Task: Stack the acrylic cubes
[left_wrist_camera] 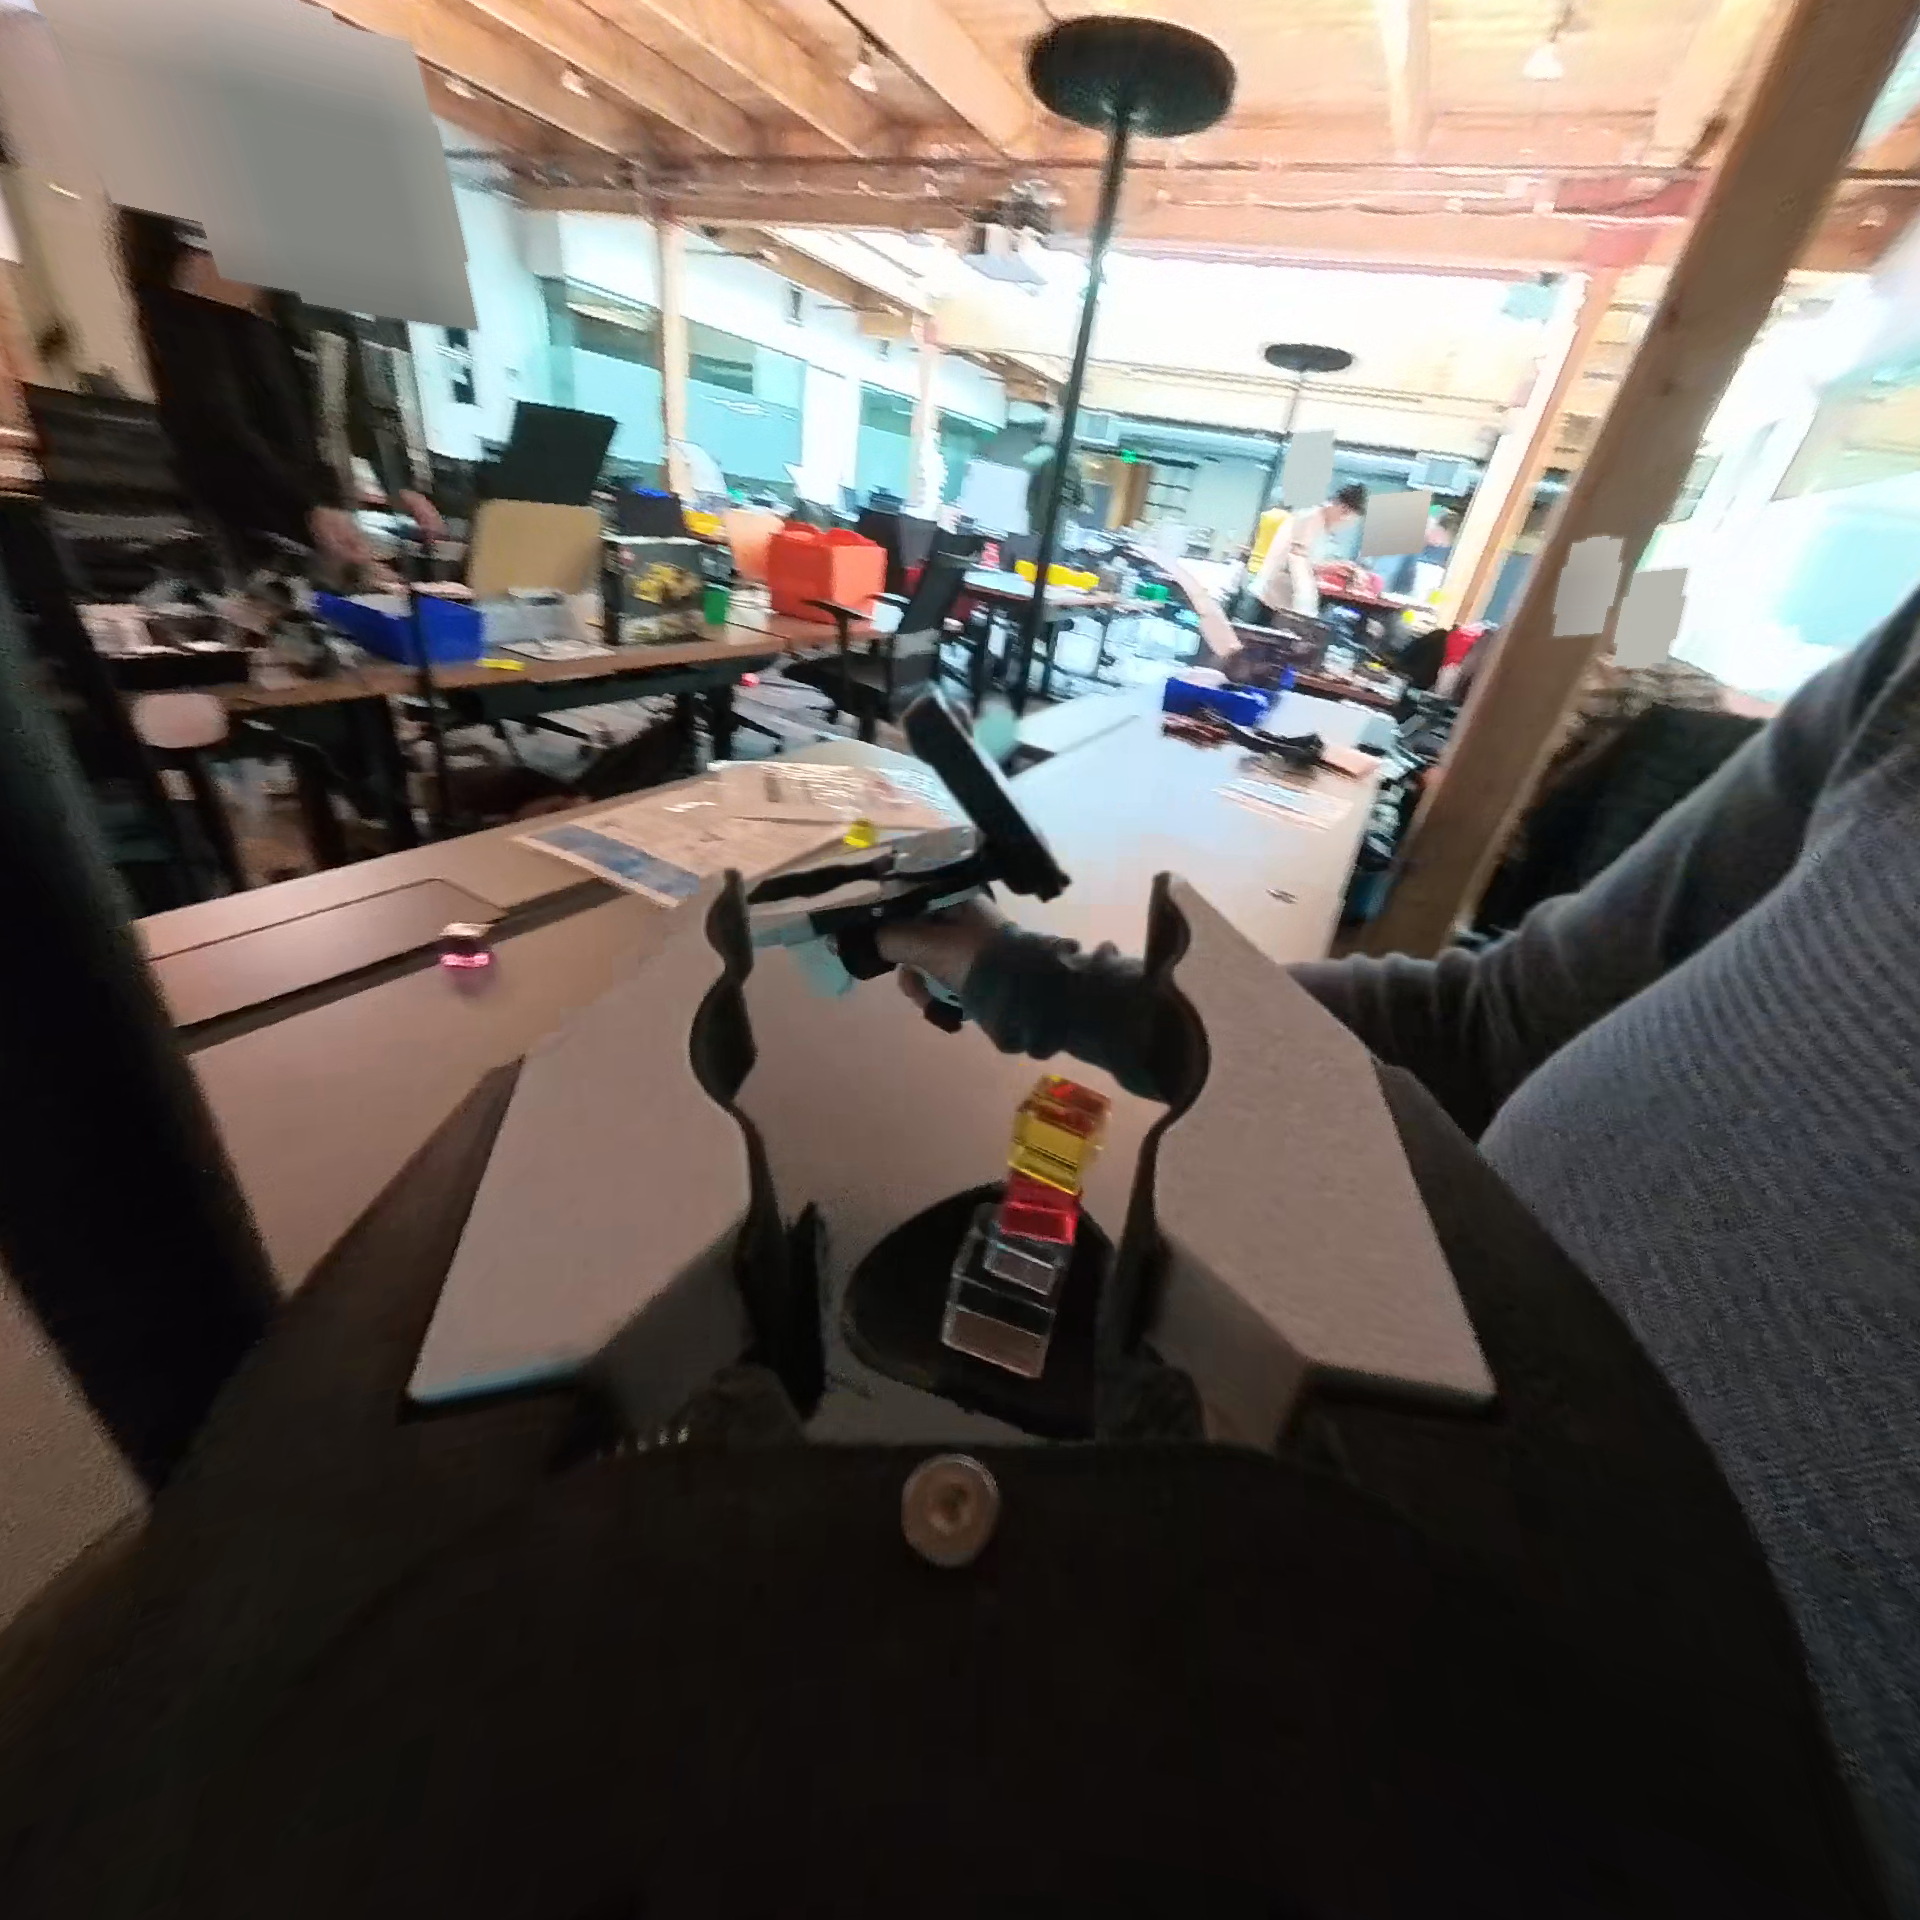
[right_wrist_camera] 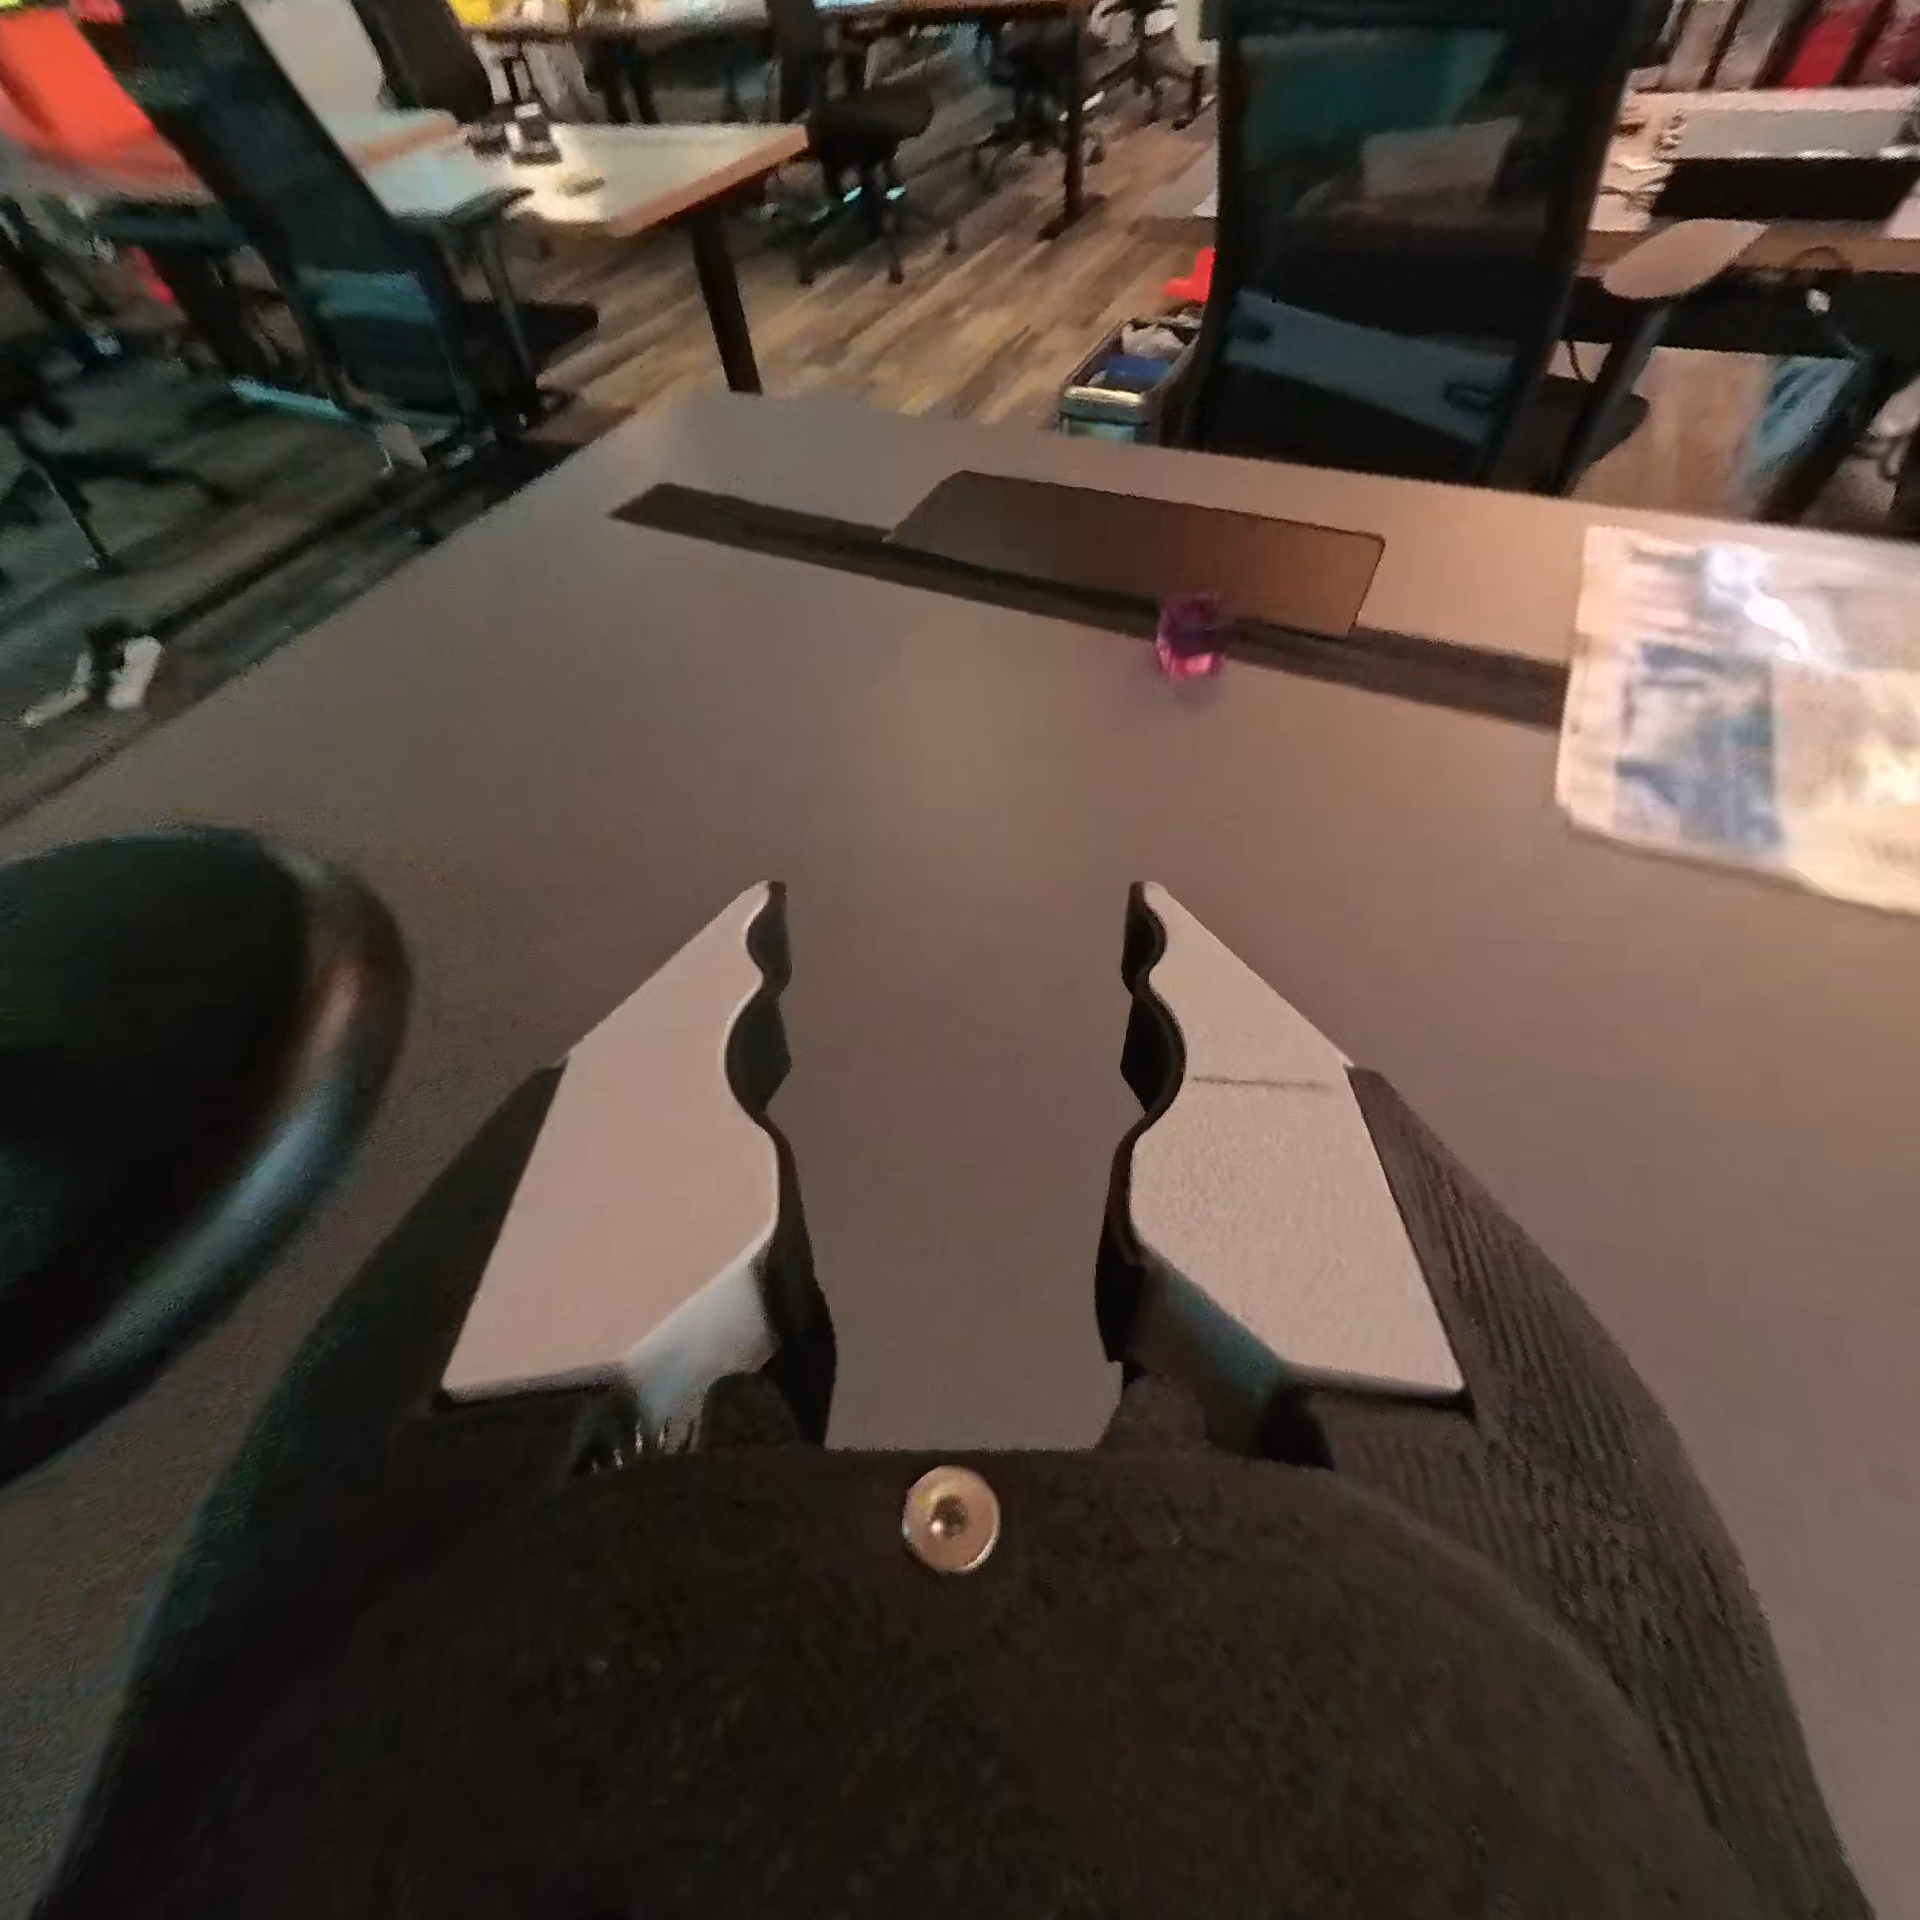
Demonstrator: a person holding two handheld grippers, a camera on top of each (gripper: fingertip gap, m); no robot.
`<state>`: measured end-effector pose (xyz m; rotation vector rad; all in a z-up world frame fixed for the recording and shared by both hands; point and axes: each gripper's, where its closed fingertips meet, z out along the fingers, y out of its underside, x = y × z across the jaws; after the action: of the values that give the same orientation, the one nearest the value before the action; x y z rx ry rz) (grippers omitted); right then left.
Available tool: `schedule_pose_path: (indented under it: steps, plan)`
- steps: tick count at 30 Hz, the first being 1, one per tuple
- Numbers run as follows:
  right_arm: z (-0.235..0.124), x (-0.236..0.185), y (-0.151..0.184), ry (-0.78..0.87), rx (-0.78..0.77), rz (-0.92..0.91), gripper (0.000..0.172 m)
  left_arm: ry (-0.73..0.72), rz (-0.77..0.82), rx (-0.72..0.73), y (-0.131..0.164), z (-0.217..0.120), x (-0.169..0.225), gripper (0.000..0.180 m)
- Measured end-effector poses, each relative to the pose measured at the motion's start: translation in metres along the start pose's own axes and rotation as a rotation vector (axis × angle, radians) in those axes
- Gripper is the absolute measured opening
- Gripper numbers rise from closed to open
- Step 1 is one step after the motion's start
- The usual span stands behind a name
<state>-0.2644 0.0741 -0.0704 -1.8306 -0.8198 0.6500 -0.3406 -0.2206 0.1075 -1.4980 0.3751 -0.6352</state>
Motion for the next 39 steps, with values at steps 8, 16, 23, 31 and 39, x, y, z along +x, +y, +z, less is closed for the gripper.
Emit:
schedule_pose_path:
  steps: [8, 16, 23, 31, 39]
  plan:
    - [0.173, 0.077, 0.0, -0.03, -0.204, -0.1, 0.057, -0.499, 0.025, 0.02, 0.015, -0.021, -0.031, 0.072]
    - [0.236, 0.094, 0.018, 0.036, -0.29, -0.191, 0.042, -0.712, -0.004, -0.058, 0.035, -0.039, -0.03, 0.073]
    - [0.2, 0.056, -0.027, -0.026, -0.13, -0.28, 0.024, -0.692, -0.046, -0.037, 0.039, -0.049, -0.028, 0.074]
    - [-0.071, -0.163, -0.076, -0.908, 0.022, -0.419, 0.024, -0.511, -0.019, -0.019, 0.025, -0.048, -0.007, 0.071]
    - [-0.192, -0.238, -0.027, -1.264, -0.178, -0.497, 0.024, -0.367, 0.008, -0.007, 0.012, -0.04, 0.012, 0.071]
